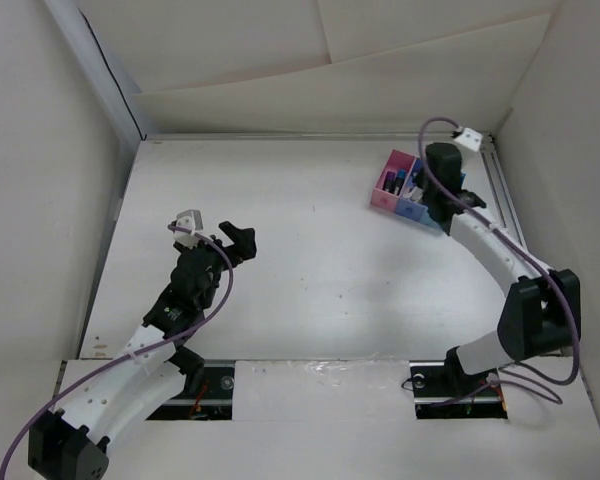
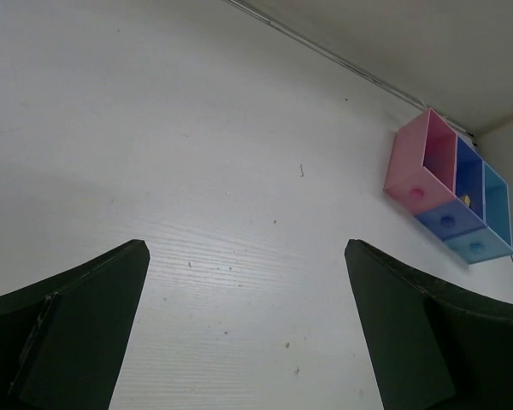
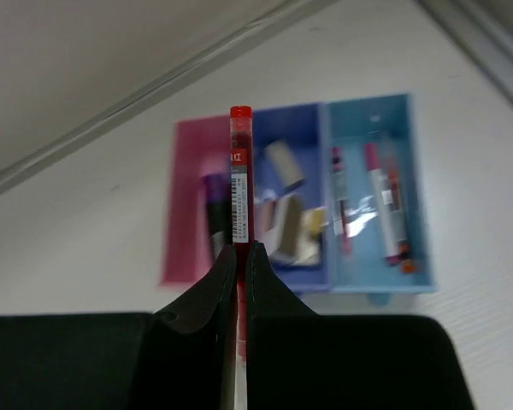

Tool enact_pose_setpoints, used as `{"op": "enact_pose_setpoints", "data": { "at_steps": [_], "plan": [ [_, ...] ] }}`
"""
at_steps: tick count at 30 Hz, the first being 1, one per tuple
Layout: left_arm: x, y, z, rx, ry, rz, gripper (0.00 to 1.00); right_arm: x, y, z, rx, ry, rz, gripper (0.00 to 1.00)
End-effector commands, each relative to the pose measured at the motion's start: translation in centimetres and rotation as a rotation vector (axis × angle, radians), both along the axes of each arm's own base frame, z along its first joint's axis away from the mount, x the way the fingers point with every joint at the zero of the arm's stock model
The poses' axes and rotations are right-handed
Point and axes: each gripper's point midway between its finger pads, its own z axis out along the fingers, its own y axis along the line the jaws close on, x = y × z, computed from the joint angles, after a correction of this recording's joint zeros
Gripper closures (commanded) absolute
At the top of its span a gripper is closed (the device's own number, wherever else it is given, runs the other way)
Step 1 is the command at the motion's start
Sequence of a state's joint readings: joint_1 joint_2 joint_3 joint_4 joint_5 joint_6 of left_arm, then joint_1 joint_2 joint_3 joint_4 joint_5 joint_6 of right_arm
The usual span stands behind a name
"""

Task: Sort the stationery into containers
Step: Place the pen in the storage box, then reset both arms

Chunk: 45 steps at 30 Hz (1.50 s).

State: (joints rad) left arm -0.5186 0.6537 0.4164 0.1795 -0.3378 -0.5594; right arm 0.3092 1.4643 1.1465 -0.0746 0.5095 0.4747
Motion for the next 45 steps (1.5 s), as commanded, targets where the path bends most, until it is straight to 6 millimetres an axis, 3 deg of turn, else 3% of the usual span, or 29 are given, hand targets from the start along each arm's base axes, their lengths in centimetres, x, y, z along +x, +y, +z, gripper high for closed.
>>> {"op": "enact_pose_setpoints", "data": {
  "at_steps": [1,5,6,7,13,16,17,20,24,27,28,30,32,33,34,35,36,37,39,40,41,43,44,45],
  "plan": [
    [0.4,-0.5,2.8,-0.026,-0.078,-0.023,0.0,0.1,-8.0,-3.2,-0.026,0.085,-0.176,1.0],
    [0.2,-0.4,3.4,-0.035,-0.094,-0.023,0.0,1.8,-11.9,-5.4,0.036,0.131,-0.224,1.0],
    [0.1,-0.1,3.7,-0.039,-0.104,-0.014,0.0,2.4,-12.4,-5.1,0.044,0.12,-0.227,1.0],
    [0.1,-0.1,3.7,-0.039,-0.104,-0.013,0.0,2.9,-12.6,-6.1,0.047,0.141,-0.227,1.0],
    [0.1,-0.3,3.7,-0.04,-0.104,-0.022,0.0,3.8,-13.2,-7.6,0.055,0.171,-0.228,1.0],
    [0.2,-0.4,3.4,-0.036,-0.096,-0.023,0.0,4.2,-13.2,-7.7,0.077,0.17,-0.219,0.9],
    [0.2,-0.6,3.6,-0.042,-0.103,-0.035,0.0,4.5,-13.0,-7.9,0.081,0.173,-0.209,0.79],
    [0.2,-0.6,3.4,-0.037,-0.095,-0.035,0.0,4.5,-12.8,-7.9,0.093,0.171,-0.205,0.64],
    [0.2,-0.6,3.4,-0.037,-0.095,-0.035,0.0,4.1,-12.8,-4.5,0.098,0.1,-0.202,0.5],
    [0.3,-0.7,3.6,-0.042,-0.103,-0.035,0.0,3.4,-12.0,-3.3,0.103,0.076,-0.18,0.49],
    [0.3,-0.7,3.6,-0.042,-0.103,-0.035,0.0,2.9,-12.0,-1.9,0.112,0.043,-0.182,0.49],
    [0.2,-0.8,3.6,-0.043,-0.102,-0.044,0.0,2.4,-9.4,-1.3,0.118,0.019,-0.12,0.49],
    [0.2,-1.0,3.6,-0.044,-0.102,-0.054,0.0,1.6,-7.2,1.0,0.117,-0.047,-0.064,0.49],
    [0.2,-1.0,3.6,-0.035,-0.103,-0.056,0.0,1.2,-4.4,1.4,0.111,-0.057,0.001,0.48],
    [0.2,-0.9,3.1,-0.031,-0.095,-0.056,0.0,0.6,-3.2,1.0,0.111,-0.05,0.03,0.48],
    [0.0,-0.9,3.4,-0.036,-0.106,-0.056,0.0,0.0,-1.9,1.9,0.094,-0.071,0.07,0.48],
    [0.1,-0.7,2.9,-0.042,-0.095,-0.042,0.0,-0.6,0.9,2.4,0.091,-0.076,0.145,0.46],
    [-0.2,-0.5,3.7,-0.054,-0.118,-0.042,0.0,-1.2,2.2,2.1,0.091,-0.07,0.175,0.44],
    [-0.4,-0.4,3.8,-0.062,-0.133,-0.042,0.0,-2.8,4.3,1.8,0.083,-0.065,0.237,0.38],
    [-0.5,-0.2,4.2,-0.067,-0.144,-0.033,0.0,-4.0,6.9,1.6,0.077,-0.059,0.311,0.34],
    [-0.5,-0.2,4.2,-0.057,-0.146,-0.034,0.0,-5.2,7.8,1.1,0.077,-0.052,0.344,0.29],
    [-0.4,0.1,3.6,-0.05,-0.137,-0.019,0.0,-7.5,11.0,0.5,0.077,-0.043,0.437,0.07],
    [-0.5,0.1,3.4,-0.064,-0.125,-0.016,0.0,-8.5,12.1,0.3,0.081,-0.039,0.476,0.0],
    [-0.4,0.2,3.0,-0.063,-0.101,-0.004,0.0,-9.9,12.6,-0.5,0.076,-0.022,0.507,0.0]
  ]
}}
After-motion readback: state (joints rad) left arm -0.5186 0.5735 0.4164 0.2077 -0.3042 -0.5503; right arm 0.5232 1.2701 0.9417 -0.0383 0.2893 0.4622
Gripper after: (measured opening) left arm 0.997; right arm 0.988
